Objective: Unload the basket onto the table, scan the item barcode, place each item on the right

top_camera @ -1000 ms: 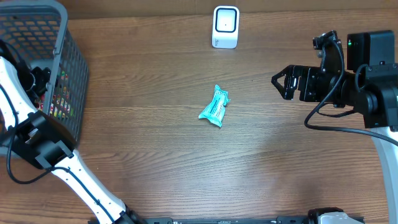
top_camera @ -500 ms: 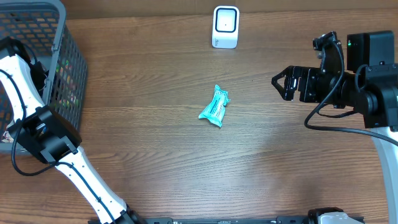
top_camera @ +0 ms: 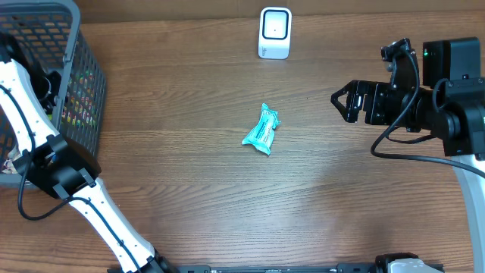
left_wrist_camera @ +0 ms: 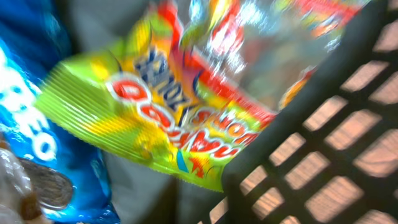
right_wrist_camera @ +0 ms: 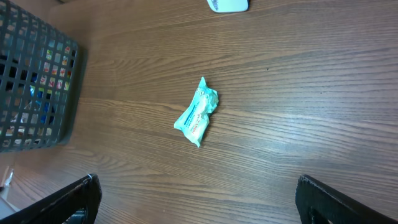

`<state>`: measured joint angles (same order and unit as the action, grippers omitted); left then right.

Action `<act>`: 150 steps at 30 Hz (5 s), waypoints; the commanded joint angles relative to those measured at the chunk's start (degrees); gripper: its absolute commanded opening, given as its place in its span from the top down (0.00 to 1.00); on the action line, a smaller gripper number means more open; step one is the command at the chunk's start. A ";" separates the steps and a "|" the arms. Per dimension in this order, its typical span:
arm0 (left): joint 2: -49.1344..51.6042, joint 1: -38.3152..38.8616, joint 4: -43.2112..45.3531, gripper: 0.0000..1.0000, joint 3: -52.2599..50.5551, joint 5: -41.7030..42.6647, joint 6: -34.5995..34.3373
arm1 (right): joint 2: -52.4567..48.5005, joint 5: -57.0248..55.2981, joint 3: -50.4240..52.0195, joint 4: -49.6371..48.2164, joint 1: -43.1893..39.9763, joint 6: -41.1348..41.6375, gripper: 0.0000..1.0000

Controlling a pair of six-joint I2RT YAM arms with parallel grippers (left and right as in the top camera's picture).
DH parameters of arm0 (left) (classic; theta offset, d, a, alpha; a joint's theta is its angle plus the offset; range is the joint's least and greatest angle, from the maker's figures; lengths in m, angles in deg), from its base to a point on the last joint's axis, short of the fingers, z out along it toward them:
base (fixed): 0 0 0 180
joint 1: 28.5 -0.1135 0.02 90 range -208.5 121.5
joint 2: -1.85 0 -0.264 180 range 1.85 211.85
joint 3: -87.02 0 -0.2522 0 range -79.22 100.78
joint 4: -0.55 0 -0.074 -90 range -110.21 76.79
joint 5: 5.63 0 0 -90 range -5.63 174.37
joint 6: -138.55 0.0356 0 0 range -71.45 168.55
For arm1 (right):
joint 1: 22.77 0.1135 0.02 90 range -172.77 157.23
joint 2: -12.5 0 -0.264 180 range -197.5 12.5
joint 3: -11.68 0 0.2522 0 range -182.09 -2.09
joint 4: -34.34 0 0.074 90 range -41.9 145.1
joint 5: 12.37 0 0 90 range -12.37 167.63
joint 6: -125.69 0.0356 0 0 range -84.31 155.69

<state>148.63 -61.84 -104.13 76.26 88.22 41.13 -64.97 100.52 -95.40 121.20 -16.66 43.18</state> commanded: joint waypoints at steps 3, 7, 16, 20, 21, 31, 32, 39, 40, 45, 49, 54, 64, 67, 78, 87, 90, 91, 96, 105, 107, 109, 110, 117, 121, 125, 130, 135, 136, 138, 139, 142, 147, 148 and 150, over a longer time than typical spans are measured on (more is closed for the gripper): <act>-2.54 0.66 7.37 0.11 1.60 -0.20 0.20 | 0.28 -0.31 -1.14 -0.15 0.31 -0.28 0.00; -2.54 1.46 14.91 0.10 -1.86 0.24 3.23 | 0.28 -0.31 -1.16 -0.50 0.31 -0.28 0.00; -2.51 5.66 19.39 0.26 -8.59 -0.33 13.38 | 0.28 -0.33 -1.14 -0.48 0.31 -0.28 0.00; -2.51 6.80 19.80 0.27 -13.51 -6.64 13.88 | 0.28 -0.33 -1.14 0.11 0.31 -0.31 0.00; -2.51 6.84 20.15 0.26 -15.13 -7.91 13.84 | 0.28 -0.33 -1.16 0.31 0.31 -0.31 0.00; -2.51 6.69 22.58 0.56 -23.43 -8.72 12.50 | 0.28 -0.33 -1.14 0.48 0.31 -0.31 0.00; -2.51 6.69 22.58 0.80 -23.43 -8.72 12.35 | 0.28 -0.33 -1.14 0.48 0.31 -0.31 0.00; -2.58 6.75 17.42 0.96 -19.04 -8.48 8.20 | 0.28 -0.31 -1.14 0.00 0.31 -0.31 0.00; -2.58 6.75 16.06 0.96 -17.46 -8.41 8.02 | 0.28 -0.31 -1.14 -0.09 0.31 -0.31 0.00; -2.60 6.49 6.29 0.96 -1.44 -5.11 6.10 | 0.28 -0.31 -1.14 -0.20 0.31 -0.28 0.00; -2.60 6.34 -3.10 0.96 15.10 -3.85 6.05 | 0.28 -0.26 -1.14 -0.15 0.31 -0.22 0.00; -7.65 6.40 -5.90 0.96 24.30 -2.75 5.62 | 0.28 -0.26 -1.14 -0.26 0.31 -0.24 0.00; -25.20 6.49 -5.90 0.96 24.24 1.62 5.46 | 0.28 -0.07 -1.14 0.00 0.31 -0.22 0.01; -30.25 7.17 -5.90 0.96 23.47 8.57 5.46 | 0.28 -0.07 -1.14 -0.44 0.31 -0.22 0.01; -38.38 26.58 -5.88 0.96 4.76 12.96 5.38 | 0.28 -0.09 -1.14 -2.32 0.31 -0.07 0.01; -34.42 43.01 0.57 0.96 -21.59 1.70 -0.42 | 0.28 -0.31 -1.14 -2.34 0.31 -0.09 0.00; -31.71 46.80 5.84 0.96 -29.27 1.70 -1.75 | 0.28 -0.61 -1.14 -2.32 0.31 -0.31 0.01; -30.62 47.89 7.50 0.96 -31.61 1.75 -2.29 | 0.28 -0.79 -1.14 -2.29 0.31 -0.31 0.01; -25.42 50.99 14.58 0.96 -40.11 2.01 -6.25 | 0.28 -0.94 -1.16 -2.23 0.31 -0.28 0.00; -22.45 51.47 20.55 0.89 -47.65 7.76 -2.58 | 0.28 -1.86 -1.14 -2.05 0.31 -0.28 0.00; -22.93 51.47 19.67 0.83 -47.47 8.41 -1.18 | 0.28 -2.32 -1.14 -2.10 0.31 -0.31 0.00; -23.19 51.36 17.94 0.75 -46.51 8.48 -0.26 | 0.28 -2.29 -1.14 -2.16 0.31 -0.28 0.00; -23.23 51.28 16.70 0.71 -45.57 8.46 0.24 | 0.28 -2.29 -1.14 -2.14 0.31 -0.28 0.00; -23.28 50.64 6.64 0.68 -31.58 8.00 2.16 | 0.28 -2.27 -1.14 -2.05 0.31 -0.28 0.00; -23.39 48.22 -0.39 0.69 -16.87 7.69 2.32 | 0.28 -2.27 -1.16 -1.70 0.31 -0.28 0.00; -24.57 43.65 -5.92 0.72 -2.91 7.67 2.29 | 0.28 -2.27 -1.16 -1.64 0.31 -0.28 0.00; -33.55 37.66 -5.90 0.71 -0.63 9.07 2.29 | 0.28 -2.27 -1.14 -1.86 0.31 -0.28 0.00; -45.05 33.18 -5.90 0.71 -2.91 3.34 2.05 | 0.28 -2.25 -1.14 -1.77 0.31 -0.26 0.00; -47.80 32.37 -5.90 0.71 -4.37 0.70 1.55 | 0.28 -2.25 -1.14 -1.66 0.31 -0.26 0.00; -52.83 30.71 -5.90 0.70 -7.82 -4.61 -0.15 | 0.28 -2.25 -1.14 -1.49 0.31 -0.26 0.00; -55.36 29.70 -5.90 0.70 -10.10 -7.26 -1.07 | 0.28 -2.25 -1.14 -1.44 0.31 -0.26 0.00; -61.37 25.99 -5.90 0.66 -17.20 -13.16 -2.86 | 0.28 -2.25 -1.14 -1.42 0.31 -0.26 0.00; -66.36 16.13 -5.84 0.63 -26.32 -16.06 -3.78 | 0.28 -2.25 -1.16 -1.42 0.31 -0.26 0.00; -66.36 14.05 -5.75 0.61 -27.06 -15.89 -3.76 | 0.28 -2.25 -1.14 -1.42 0.31 -0.26 0.00; -65.96 9.68 -4.70 0.61 -28.50 -14.19 -3.74 | 0.28 -2.23 -1.14 -1.42 0.31 -0.26 0.00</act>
<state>81.11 -48.18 -109.74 50.14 75.24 38.51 -64.97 98.58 -95.40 119.82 -16.66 43.18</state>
